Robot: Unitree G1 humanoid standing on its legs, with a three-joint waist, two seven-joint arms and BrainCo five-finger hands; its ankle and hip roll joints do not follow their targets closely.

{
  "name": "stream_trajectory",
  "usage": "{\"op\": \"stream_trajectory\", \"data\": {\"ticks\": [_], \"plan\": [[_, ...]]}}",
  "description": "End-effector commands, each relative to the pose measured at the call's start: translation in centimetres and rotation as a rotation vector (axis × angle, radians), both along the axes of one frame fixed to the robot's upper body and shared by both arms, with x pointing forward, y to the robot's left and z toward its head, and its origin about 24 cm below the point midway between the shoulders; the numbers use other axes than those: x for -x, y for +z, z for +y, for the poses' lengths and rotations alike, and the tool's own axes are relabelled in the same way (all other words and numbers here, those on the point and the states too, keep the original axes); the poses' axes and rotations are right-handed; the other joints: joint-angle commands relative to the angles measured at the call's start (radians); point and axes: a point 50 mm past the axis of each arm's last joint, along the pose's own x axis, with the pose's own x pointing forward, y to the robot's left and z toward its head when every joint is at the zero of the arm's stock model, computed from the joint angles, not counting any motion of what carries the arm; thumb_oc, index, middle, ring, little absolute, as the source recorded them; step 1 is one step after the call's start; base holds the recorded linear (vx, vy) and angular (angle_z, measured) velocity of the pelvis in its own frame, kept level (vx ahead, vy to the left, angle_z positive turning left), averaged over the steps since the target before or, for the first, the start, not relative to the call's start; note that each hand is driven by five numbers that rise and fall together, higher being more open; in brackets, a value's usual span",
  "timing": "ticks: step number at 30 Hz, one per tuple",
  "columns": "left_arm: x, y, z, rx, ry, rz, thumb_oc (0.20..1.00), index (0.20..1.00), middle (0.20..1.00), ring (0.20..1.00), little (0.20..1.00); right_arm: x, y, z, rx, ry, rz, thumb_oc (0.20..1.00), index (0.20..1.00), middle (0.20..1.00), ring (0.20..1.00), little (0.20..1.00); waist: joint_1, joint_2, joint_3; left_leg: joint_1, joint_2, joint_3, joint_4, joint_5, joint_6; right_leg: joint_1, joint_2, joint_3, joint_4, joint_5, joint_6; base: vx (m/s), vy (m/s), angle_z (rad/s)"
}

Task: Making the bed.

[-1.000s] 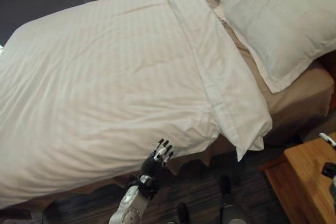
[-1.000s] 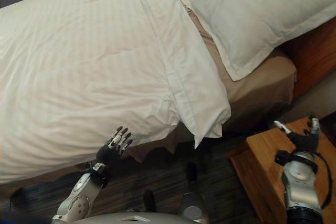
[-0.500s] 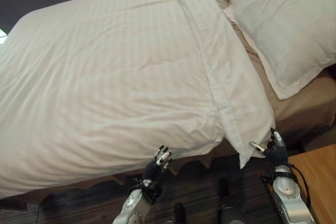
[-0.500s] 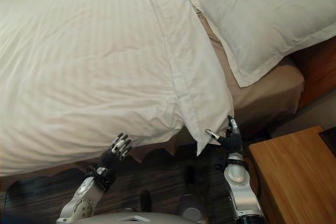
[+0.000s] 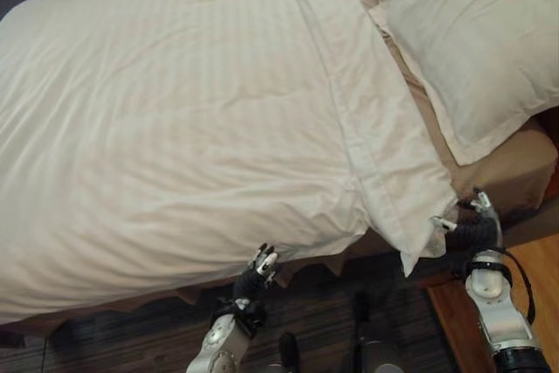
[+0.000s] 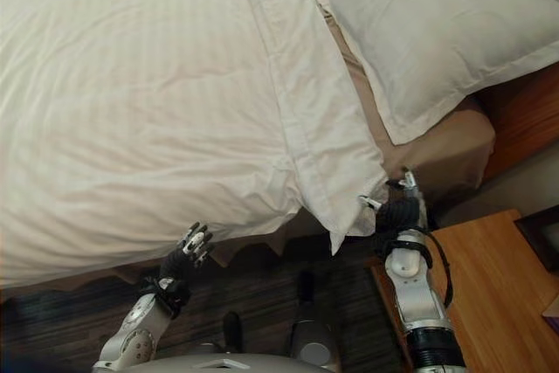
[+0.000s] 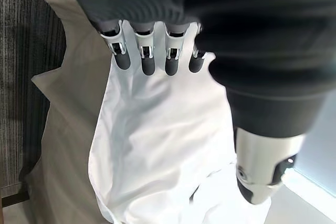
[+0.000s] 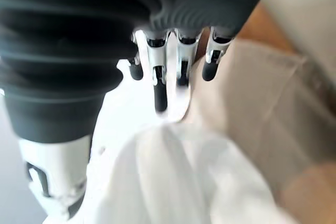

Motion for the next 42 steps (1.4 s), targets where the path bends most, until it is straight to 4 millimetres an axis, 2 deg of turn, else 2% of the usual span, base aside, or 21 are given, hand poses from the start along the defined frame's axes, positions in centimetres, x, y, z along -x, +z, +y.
{"op": "stream_trajectory", "data": {"ticks": [1, 3, 5, 7, 8, 13, 16, 19, 24, 30, 38, 42], "plan": [[-1.8, 1.9, 0.4, -0.013, -0.005, -0.123, 1.000, 1.000, 1.000, 1.000, 1.000, -1.0, 4.9, -2.5, 0.153, -0.151, -0.213, 1.000, 1.000, 1.000, 1.000, 1.000, 0.022, 0.019, 0.028, -0.006, 0.016, 0.012, 0.012, 0.003, -0.004, 0.098, -0.022, 0.025, 0.026, -0.076, 0.066, 0.02, 0.014, 0.04], [-1.9, 2.0, 0.4, -0.020, -0.012, -0.124, 1.000, 1.000, 1.000, 1.000, 1.000, -0.9, 5.6, -3.4, 0.188, -0.203, -0.236, 1.000, 1.000, 1.000, 1.000, 1.000, 0.023, 0.019, 0.027, -0.004, 0.015, 0.013, 0.012, 0.001, -0.003, 0.099, -0.021, 0.027, 0.026, -0.076, 0.066, 0.00, 0.006, 0.02], [-1.9, 2.0, 0.3, -0.018, -0.015, -0.131, 1.000, 1.000, 1.000, 1.000, 1.000, -0.7, 6.8, -3.1, 0.261, -0.192, -0.276, 1.000, 1.000, 1.000, 1.000, 1.000, 0.022, 0.017, 0.027, -0.003, 0.015, 0.016, 0.012, 0.000, -0.001, 0.098, -0.021, 0.028, 0.026, -0.075, 0.066, 0.00, 0.015, -0.05], [-2.1, 2.2, 0.2, -0.025, -0.019, -0.143, 1.000, 1.000, 1.000, 1.000, 1.000, -1.0, 8.2, -1.3, 0.350, -0.099, -0.318, 1.000, 1.000, 1.000, 1.000, 1.000, 0.020, 0.015, 0.030, -0.002, 0.014, 0.020, 0.012, -0.001, -0.001, 0.096, -0.021, 0.032, 0.028, -0.075, 0.066, -0.02, 0.016, -0.10], [-2.3, 2.3, 0.0, -0.038, -0.027, -0.156, 1.000, 1.000, 1.000, 1.000, 1.000, -1.2, 9.4, 1.6, 0.408, 0.045, -0.372, 1.000, 1.000, 1.000, 1.000, 1.000, 0.020, 0.013, 0.031, -0.003, 0.014, 0.023, 0.012, 0.001, 0.000, 0.093, -0.020, 0.034, 0.030, -0.074, 0.066, -0.03, 0.009, -0.11], [-2.6, 2.4, -0.3, -0.045, -0.030, -0.166, 1.000, 1.000, 1.000, 1.000, 1.000, -1.5, 10.6, 7.0, 0.446, 0.338, -0.428, 1.000, 1.000, 1.000, 1.000, 1.000, 0.020, 0.003, 0.036, -0.006, 0.015, 0.027, 0.012, 0.005, -0.001, 0.087, -0.019, 0.041, 0.035, -0.071, 0.066, -0.03, 0.011, -0.03], [-2.6, 2.4, -0.3, -0.046, -0.026, -0.162, 1.000, 1.000, 1.000, 1.000, 1.000, -1.5, 10.4, 8.1, 0.453, 0.406, -0.417, 1.000, 1.000, 1.000, 1.000, 1.000, 0.020, 0.000, 0.037, -0.006, 0.015, 0.027, 0.012, 0.006, -0.001, 0.086, -0.020, 0.039, 0.038, -0.071, 0.066, 0.00, 0.000, 0.00], [-2.4, 2.1, -0.3, -0.053, -0.023, -0.154, 1.000, 1.000, 1.000, 1.000, 1.000, -1.7, 9.1, 9.5, 0.459, 0.509, -0.341, 1.000, 1.000, 1.000, 1.000, 1.000, 0.023, -0.008, 0.038, -0.007, 0.014, 0.023, 0.012, 0.006, -0.001, 0.086, -0.023, 0.036, 0.041, -0.072, 0.067, 0.00, 0.000, 0.00], [-2.4, 2.1, -0.2, -0.052, -0.017, -0.152, 1.000, 1.000, 1.000, 1.000, 1.000, -2.0, 8.4, 9.6, 0.482, 0.516, -0.296, 1.000, 1.000, 1.000, 1.000, 1.000, 0.025, -0.010, 0.041, -0.009, 0.012, 0.020, 0.012, 0.007, -0.001, 0.087, -0.025, 0.033, 0.041, -0.072, 0.066, 0.00, 0.000, 0.00], [-2.4, 2.0, 0.1, -0.061, -0.001, -0.146, 1.000, 1.000, 1.000, 1.000, 1.000, -3.4, 7.6, 9.4, 0.521, 0.486, -0.245, 1.000, 1.000, 1.000, 1.000, 1.000, 0.038, -0.004, 0.052, -0.016, 0.010, 0.017, 0.012, 0.010, -0.001, 0.083, -0.031, 0.030, 0.042, -0.068, 0.066, 0.00, 0.000, 0.00], [-2.6, 2.2, 0.0, -0.048, -0.001, -0.156, 1.000, 1.000, 1.000, 1.000, 1.000, -5.4, 4.7, 11.5, 0.551, 0.560, -0.095, 1.000, 1.000, 1.000, 1.000, 1.000, 0.057, 0.013, 0.062, -0.023, 0.006, 0.012, 0.012, 0.015, -0.002, 0.081, -0.036, 0.026, 0.039, -0.064, 0.063, 0.00, -0.001, 0.00], [-2.5, 2.2, 0.2, -0.046, 0.004, -0.158, 1.000, 1.000, 1.000, 1.000, 1.000, -6.3, 4.1, 12.4, 0.552, 0.580, -0.067, 1.000, 1.000, 1.000, 1.000, 1.000, 0.067, 0.022, 0.068, -0.029, 0.003, 0.009, 0.012, 0.018, -0.003, 0.078, -0.038, 0.025, 0.040, -0.063, 0.062, 0.00, -0.001, 0.01]]}}
